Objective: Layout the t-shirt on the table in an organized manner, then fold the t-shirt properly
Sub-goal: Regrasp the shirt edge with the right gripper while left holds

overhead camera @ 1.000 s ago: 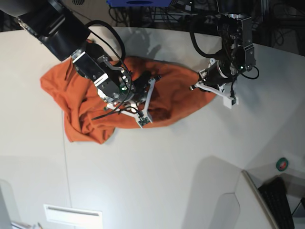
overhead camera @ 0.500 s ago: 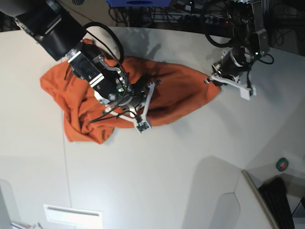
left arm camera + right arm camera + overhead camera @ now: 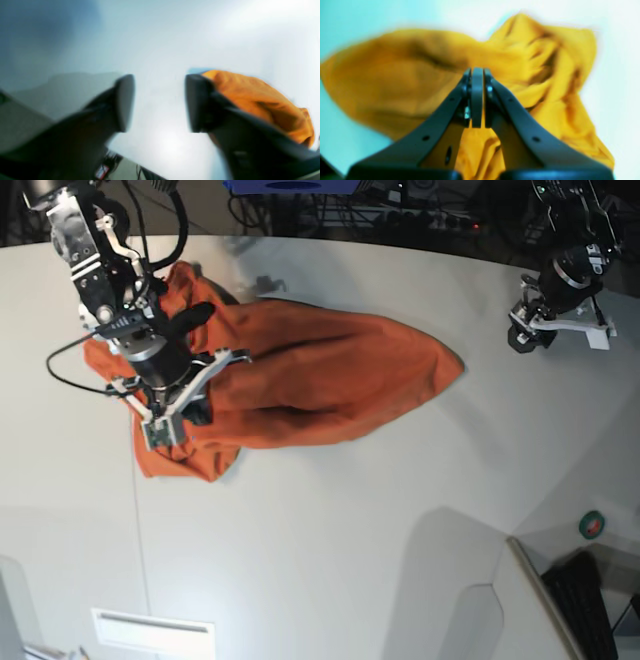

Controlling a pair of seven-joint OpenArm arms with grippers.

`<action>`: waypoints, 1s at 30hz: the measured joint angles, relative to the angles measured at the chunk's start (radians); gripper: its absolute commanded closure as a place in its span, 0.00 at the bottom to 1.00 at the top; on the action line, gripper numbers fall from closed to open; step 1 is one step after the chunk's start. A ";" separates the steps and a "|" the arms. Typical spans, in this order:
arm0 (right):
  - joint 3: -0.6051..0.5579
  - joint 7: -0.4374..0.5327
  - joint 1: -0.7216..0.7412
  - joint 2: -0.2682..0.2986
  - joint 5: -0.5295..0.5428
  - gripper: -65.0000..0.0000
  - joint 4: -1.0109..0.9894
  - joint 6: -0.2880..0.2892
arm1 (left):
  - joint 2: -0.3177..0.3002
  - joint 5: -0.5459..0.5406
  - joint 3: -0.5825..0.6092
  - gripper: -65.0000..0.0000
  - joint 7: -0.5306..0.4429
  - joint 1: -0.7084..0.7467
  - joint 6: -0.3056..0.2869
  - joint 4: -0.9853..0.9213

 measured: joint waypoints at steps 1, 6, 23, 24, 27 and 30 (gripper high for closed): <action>0.024 0.050 -0.024 -0.005 -0.001 1.00 0.000 0.000 | 0.000 -0.003 0.001 0.28 0.005 -0.009 0.002 -0.031; 0.039 0.131 -0.098 -0.002 0.002 0.54 0.002 0.000 | -0.012 0.010 0.067 0.24 -0.006 -0.117 0.008 -0.167; 0.180 0.159 -0.234 -0.068 0.004 0.55 0.027 0.000 | -0.031 -0.010 0.328 0.39 -0.043 -0.283 -0.010 -0.337; 0.204 0.158 -0.243 -0.087 0.004 0.55 0.028 0.000 | -0.027 -0.016 0.339 0.47 -0.041 -0.281 -0.011 -0.338; 0.239 0.160 -0.258 -0.103 0.011 0.55 0.029 0.000 | -0.026 -0.008 0.338 0.77 -0.023 -0.278 -0.003 -0.344; 0.292 0.158 -0.277 -0.098 0.120 0.55 0.029 -0.001 | -0.026 -0.004 0.334 1.00 -0.021 -0.262 -0.003 -0.346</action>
